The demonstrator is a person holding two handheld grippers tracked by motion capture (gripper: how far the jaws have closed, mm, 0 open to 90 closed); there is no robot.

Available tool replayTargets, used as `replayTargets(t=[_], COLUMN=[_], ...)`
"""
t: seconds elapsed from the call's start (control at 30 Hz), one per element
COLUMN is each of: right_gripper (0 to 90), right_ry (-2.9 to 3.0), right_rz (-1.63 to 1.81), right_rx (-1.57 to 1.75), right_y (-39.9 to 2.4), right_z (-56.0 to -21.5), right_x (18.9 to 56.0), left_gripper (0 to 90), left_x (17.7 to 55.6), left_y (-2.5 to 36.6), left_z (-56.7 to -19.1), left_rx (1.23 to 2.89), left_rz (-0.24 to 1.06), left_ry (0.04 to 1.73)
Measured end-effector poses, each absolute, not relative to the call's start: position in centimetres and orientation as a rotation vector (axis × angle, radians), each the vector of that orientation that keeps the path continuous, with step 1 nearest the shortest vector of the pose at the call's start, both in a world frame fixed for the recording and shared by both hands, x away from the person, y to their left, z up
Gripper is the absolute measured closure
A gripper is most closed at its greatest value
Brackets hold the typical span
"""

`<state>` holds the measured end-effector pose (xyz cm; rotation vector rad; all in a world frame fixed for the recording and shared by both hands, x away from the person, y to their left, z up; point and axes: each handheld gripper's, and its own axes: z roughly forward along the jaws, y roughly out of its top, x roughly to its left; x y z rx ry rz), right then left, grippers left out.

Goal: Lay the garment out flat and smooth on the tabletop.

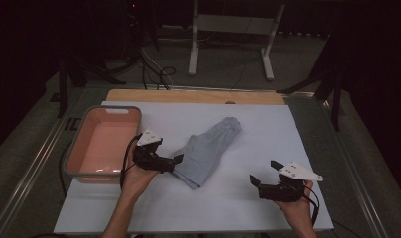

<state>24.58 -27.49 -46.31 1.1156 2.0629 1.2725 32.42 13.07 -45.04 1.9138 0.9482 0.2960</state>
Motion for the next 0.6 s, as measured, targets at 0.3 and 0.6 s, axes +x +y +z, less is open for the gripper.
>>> replayTargets(t=[0.3,0.6], right_gripper=[7.7,7.9], right_ry=[2.133,2.18], right_rz=[1.293,1.291], right_rx=[1.053,1.0], right_y=[-23.9,-20.3], right_z=[-45.9,-45.1], right_x=[26.4,28.2], left_gripper=[0.2,0.2], left_x=[31.9,31.6], left_y=[13.1,13.2], left_z=[-44.6,-44.3], left_rx=[1.904,1.891], left_rz=[0.306,0.296], left_ry=[0.93,0.918])
